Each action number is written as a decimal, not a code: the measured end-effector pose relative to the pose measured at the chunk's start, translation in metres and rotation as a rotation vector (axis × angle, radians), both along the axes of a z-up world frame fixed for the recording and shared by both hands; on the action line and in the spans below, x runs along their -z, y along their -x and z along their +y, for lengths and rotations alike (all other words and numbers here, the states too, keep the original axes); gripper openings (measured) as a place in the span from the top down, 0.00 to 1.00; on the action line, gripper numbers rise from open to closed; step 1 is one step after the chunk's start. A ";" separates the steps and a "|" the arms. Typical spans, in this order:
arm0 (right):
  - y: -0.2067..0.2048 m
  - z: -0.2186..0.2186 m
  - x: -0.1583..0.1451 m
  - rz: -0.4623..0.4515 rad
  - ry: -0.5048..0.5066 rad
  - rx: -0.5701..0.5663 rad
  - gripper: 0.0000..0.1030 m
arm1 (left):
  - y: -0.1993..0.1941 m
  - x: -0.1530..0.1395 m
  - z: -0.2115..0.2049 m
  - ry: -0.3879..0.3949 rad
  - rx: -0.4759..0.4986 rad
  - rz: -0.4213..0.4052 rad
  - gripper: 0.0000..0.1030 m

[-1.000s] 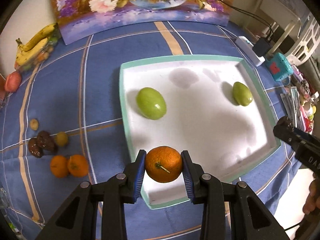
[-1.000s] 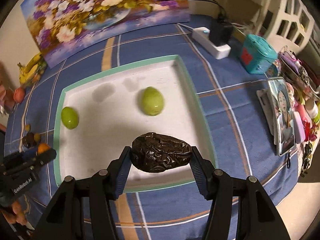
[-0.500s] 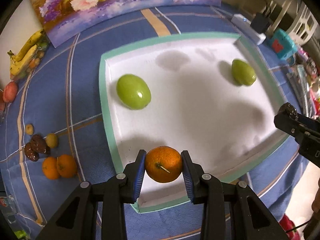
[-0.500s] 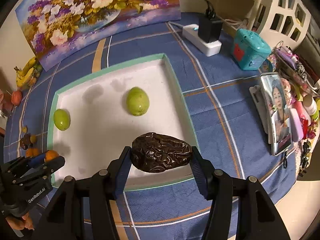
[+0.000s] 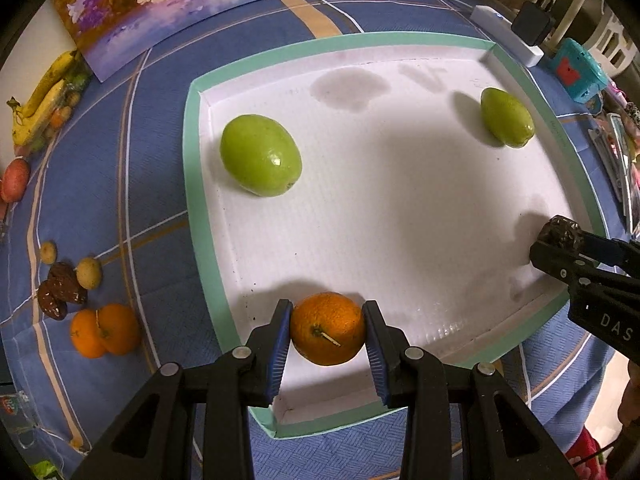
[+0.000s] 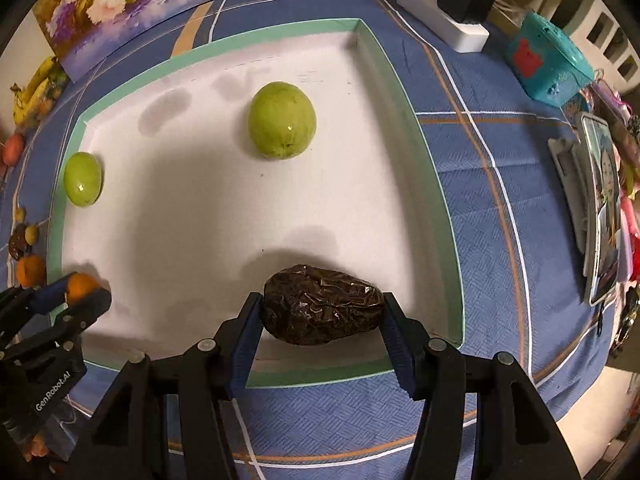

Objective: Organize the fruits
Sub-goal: 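Carry the date and orange to the tray, opening the left tool on the orange, then lower the date into the tray and open the right tool while the left tool withdraws, then move both open tools back toward the loose fruit beside the tray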

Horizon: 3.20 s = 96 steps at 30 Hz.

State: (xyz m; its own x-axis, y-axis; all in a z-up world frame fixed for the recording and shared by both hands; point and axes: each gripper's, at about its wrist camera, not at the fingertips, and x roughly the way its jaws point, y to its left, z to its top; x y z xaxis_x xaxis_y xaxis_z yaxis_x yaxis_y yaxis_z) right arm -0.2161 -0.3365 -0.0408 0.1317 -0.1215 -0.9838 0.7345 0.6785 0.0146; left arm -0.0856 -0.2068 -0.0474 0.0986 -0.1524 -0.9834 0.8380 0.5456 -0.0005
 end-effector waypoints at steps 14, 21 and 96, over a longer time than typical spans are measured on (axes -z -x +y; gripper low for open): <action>-0.014 0.007 -0.002 0.025 0.012 0.001 0.41 | -0.036 -0.012 0.014 0.015 -0.023 0.022 0.46; -0.021 0.011 -0.021 -0.007 0.052 -0.006 0.41 | -0.057 -0.037 0.030 0.080 -0.053 0.012 0.46; -0.064 0.055 -0.056 -0.245 0.239 -0.086 0.06 | -0.175 -0.082 0.156 0.028 -0.472 -0.308 0.00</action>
State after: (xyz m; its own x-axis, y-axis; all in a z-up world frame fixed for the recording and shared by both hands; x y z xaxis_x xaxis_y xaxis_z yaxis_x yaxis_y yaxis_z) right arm -0.1523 -0.2819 0.0151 0.3803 -0.3223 -0.8669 0.6686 0.7435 0.0169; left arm 0.0891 -0.0508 0.0350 0.4439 -0.0479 -0.8948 0.4667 0.8648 0.1852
